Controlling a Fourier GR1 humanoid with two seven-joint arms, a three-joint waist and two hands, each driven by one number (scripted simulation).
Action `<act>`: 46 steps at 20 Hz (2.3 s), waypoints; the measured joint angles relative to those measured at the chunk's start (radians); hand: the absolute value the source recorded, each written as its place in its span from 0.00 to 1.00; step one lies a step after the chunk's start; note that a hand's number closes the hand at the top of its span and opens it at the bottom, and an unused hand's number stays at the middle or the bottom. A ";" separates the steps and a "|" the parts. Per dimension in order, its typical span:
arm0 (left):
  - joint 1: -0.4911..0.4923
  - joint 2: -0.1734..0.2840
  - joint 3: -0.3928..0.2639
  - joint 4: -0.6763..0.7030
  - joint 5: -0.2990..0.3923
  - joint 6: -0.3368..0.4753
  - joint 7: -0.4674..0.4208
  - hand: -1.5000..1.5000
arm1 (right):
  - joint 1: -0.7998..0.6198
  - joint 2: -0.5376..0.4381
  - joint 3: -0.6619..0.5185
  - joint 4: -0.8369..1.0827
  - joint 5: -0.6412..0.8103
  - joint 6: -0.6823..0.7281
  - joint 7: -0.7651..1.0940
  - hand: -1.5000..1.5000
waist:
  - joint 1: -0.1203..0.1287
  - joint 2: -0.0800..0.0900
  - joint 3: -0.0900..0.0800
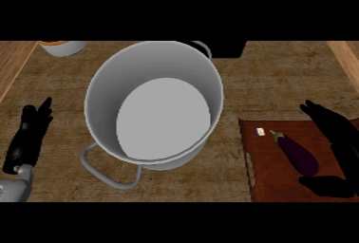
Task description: Pick the eggplant from the tray and place it in the pot
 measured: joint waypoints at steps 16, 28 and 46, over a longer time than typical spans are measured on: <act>0.002 -0.029 0.028 -0.010 -0.029 -0.027 0.007 0.50 | -0.186 0.057 0.096 -0.069 -0.117 0.575 0.524 0.00 | 0.009 0.005 0.003; 0.014 -0.079 0.071 -0.023 -0.090 -0.059 0.013 0.50 | -0.152 0.167 0.055 0.108 0.054 0.602 0.409 0.00 | 0.004 0.005 0.004; 0.017 -0.140 0.145 -0.039 -0.163 -0.130 0.024 0.50 | -0.165 0.328 -0.010 0.353 0.308 0.582 0.238 0.00 | 0.004 0.005 0.004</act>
